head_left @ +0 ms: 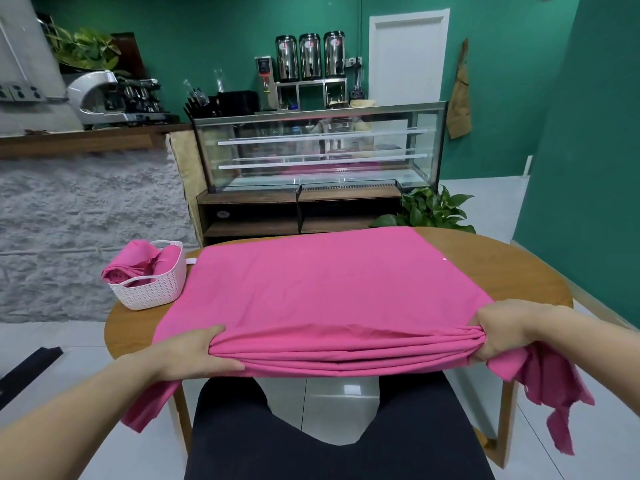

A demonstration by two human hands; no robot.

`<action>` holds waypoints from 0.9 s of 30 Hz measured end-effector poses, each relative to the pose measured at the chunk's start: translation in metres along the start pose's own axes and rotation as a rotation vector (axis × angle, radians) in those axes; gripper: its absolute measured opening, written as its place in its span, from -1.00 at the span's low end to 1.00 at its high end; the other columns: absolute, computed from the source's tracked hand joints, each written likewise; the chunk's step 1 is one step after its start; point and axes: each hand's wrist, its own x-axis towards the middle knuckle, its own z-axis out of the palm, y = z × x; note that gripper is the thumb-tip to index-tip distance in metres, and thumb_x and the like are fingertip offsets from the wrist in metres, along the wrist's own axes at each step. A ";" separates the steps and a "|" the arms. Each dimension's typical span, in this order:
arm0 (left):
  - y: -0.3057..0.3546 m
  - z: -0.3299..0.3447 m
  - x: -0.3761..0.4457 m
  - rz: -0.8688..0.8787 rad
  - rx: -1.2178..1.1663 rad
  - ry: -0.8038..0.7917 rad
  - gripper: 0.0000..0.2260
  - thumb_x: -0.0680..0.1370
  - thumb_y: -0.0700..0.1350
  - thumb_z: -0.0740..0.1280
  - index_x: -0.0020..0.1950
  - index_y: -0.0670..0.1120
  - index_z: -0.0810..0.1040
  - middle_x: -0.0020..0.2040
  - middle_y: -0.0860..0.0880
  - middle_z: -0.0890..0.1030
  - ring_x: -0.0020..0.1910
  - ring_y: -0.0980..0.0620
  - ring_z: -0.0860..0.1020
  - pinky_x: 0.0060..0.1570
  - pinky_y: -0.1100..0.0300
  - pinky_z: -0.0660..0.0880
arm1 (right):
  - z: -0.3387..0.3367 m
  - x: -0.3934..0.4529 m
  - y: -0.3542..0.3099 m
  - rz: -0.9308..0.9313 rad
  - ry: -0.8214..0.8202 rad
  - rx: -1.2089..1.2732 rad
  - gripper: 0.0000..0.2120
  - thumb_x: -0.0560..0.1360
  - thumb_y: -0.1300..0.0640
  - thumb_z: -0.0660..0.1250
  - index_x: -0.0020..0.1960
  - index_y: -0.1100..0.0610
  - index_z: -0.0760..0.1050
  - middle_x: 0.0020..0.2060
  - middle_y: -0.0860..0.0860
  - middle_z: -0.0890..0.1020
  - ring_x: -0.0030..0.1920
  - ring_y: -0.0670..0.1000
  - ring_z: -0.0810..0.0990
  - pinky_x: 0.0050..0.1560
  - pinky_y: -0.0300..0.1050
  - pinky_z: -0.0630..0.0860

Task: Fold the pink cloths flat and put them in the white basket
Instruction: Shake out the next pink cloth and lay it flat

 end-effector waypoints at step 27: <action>-0.005 -0.058 0.098 0.112 -0.308 0.473 -0.66 0.40 -0.53 0.18 -0.26 -0.08 0.27 -0.37 0.00 0.38 -0.38 0.09 0.28 -0.37 0.27 0.27 | -0.073 0.098 0.019 0.033 0.320 0.151 -0.82 0.53 -0.03 0.33 0.00 -0.09 0.31 -0.23 -0.08 0.52 -0.14 0.08 0.52 -0.19 -0.08 0.39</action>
